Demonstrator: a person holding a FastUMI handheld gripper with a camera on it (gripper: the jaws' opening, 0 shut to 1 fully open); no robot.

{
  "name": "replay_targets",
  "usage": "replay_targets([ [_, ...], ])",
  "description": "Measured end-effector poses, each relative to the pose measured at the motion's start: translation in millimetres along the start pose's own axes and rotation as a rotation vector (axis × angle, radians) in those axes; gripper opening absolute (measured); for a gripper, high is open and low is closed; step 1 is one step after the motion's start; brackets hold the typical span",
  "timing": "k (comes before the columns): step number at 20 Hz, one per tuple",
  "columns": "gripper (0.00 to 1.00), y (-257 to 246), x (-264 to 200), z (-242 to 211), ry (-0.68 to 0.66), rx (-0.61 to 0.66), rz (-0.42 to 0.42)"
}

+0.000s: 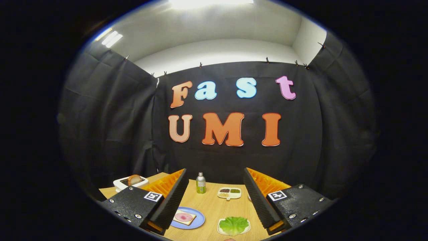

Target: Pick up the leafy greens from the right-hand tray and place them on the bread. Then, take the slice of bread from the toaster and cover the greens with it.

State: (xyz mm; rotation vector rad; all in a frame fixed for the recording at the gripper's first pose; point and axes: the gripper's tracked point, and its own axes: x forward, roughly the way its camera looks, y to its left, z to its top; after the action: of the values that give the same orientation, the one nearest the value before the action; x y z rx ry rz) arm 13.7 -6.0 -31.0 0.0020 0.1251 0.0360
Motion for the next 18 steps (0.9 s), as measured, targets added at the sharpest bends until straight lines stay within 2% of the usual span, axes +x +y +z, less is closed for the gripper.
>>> replay_targets([
  [3, 0.99, -3.2, 9.3, -15.5, 0.056, 0.004, 0.014],
  [6, 0.99, -5.8, 19.7, -49.5, 0.151, 0.013, 0.029],
  [18, 0.99, -19.5, 48.1, -214.8, 0.672, 0.043, 0.062],
])
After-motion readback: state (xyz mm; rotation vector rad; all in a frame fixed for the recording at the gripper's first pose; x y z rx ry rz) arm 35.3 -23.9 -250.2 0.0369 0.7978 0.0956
